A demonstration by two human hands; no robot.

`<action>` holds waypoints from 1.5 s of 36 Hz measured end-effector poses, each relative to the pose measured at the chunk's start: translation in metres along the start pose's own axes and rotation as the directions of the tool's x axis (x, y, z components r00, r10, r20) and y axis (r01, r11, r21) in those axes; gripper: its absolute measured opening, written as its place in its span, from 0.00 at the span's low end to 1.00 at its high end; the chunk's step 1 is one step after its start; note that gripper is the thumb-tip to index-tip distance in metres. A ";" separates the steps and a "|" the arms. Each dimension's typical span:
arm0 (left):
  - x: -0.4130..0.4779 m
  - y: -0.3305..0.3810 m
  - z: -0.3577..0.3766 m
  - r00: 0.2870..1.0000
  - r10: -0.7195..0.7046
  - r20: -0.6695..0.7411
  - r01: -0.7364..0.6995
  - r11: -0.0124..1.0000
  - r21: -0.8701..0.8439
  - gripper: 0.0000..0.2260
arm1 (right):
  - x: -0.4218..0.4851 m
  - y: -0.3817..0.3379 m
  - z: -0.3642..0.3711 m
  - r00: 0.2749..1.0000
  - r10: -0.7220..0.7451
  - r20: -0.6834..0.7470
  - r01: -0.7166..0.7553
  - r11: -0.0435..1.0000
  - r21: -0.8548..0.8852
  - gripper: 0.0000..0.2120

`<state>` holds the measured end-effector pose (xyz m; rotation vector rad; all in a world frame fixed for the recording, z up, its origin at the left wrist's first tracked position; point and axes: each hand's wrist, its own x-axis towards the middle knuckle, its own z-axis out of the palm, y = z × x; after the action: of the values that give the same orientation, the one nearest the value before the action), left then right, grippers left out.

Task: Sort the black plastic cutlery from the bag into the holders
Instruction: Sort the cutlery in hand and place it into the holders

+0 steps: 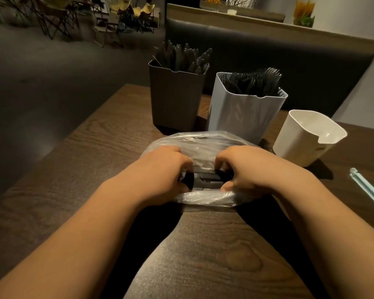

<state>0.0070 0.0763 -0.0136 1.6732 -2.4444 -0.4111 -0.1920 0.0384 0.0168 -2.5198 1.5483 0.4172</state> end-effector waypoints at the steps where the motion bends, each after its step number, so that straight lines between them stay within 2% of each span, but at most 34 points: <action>1: 0.000 -0.001 0.000 1.000 0.006 -0.001 -0.006 1.000 0.000 0.15 | 0.000 0.000 0.000 1.000 -0.007 0.006 0.007 1.000 -0.002 0.23; 5: 0.003 0.000 0.003 0.999 0.011 0.033 -0.011 1.000 0.016 0.22 | -0.004 -0.003 0.001 0.998 -0.018 0.067 0.021 0.999 -0.038 0.17; 9: 0.003 0.003 0.003 0.997 0.030 0.067 -0.034 0.998 0.058 0.17 | -0.007 -0.011 0.001 0.994 -0.028 0.102 0.035 0.997 -0.062 0.13; 18: 0.006 0.010 0.009 0.993 0.094 -0.075 -0.085 0.989 0.119 0.08 | -0.004 -0.014 0.016 0.991 -0.068 -0.113 0.048 0.984 -0.171 0.08; 20: 0.004 0.009 0.008 0.990 0.096 -0.105 -0.091 0.994 0.052 0.08 | -0.003 -0.010 0.015 0.988 -0.064 -0.142 0.044 0.989 -0.141 0.04; 23: -0.001 0.004 0.002 0.993 0.063 -0.100 -0.073 0.993 -0.097 0.14 | -0.004 -0.001 0.012 0.989 -0.062 -0.133 0.053 0.996 -0.068 0.07; 26: -0.002 0.000 -0.002 0.990 0.031 -0.141 -0.052 0.988 -0.148 0.16 | -0.006 0.007 0.011 0.989 -0.092 -0.116 0.093 0.996 0.006 0.06; 31: 0.000 -0.003 -0.004 0.963 -0.055 -0.265 -0.042 0.937 -0.346 0.19 | -0.009 0.010 0.010 0.947 -0.186 -0.262 0.203 0.979 0.037 0.05; 35: 0.000 -0.003 -0.005 0.946 -0.092 -0.312 -0.079 0.866 -0.494 0.27 | -0.005 0.007 0.013 0.897 -0.255 -0.362 0.311 0.945 0.104 0.03; 40: 0.001 -0.003 -0.005 0.936 -0.160 -0.315 -0.047 0.827 -0.560 0.42 | 0.001 0.024 0.016 0.910 -0.196 -0.365 0.290 0.931 0.221 0.07; 44: 0.000 -0.004 -0.007 0.936 -0.196 -0.292 -0.065 0.720 -0.690 0.50 | 0.005 0.034 0.023 0.931 -0.156 -0.331 0.284 0.878 0.386 0.03; 46: -0.001 -0.005 -0.007 0.944 -0.214 -0.252 -0.041 0.680 -0.732 0.47 | 0.005 0.039 0.025 0.921 -0.142 -0.363 0.310 0.830 0.463 0.05; 48: 0.000 -0.007 -0.004 0.961 -0.192 -0.200 -0.002 0.716 -0.698 0.37 | 0.005 0.040 0.026 0.894 -0.114 -0.433 0.360 0.760 0.542 0.02; 51: 0.003 -0.009 0.002 0.985 -0.079 -0.152 -0.007 0.869 -0.495 0.22 | 0.003 0.037 0.025 0.847 -0.088 -0.524 0.449 0.644 0.619 0.07; 54: 0.003 -0.013 0.004 0.996 0.082 -0.034 -0.088 0.962 -0.257 0.14 | 0.001 0.034 0.024 0.820 -0.108 -0.562 0.513 0.575 0.637 0.05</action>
<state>0.0165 0.0695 -0.0212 1.4529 -2.3185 -0.6626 -0.2261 0.0286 -0.0056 -2.1331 0.9610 -0.8259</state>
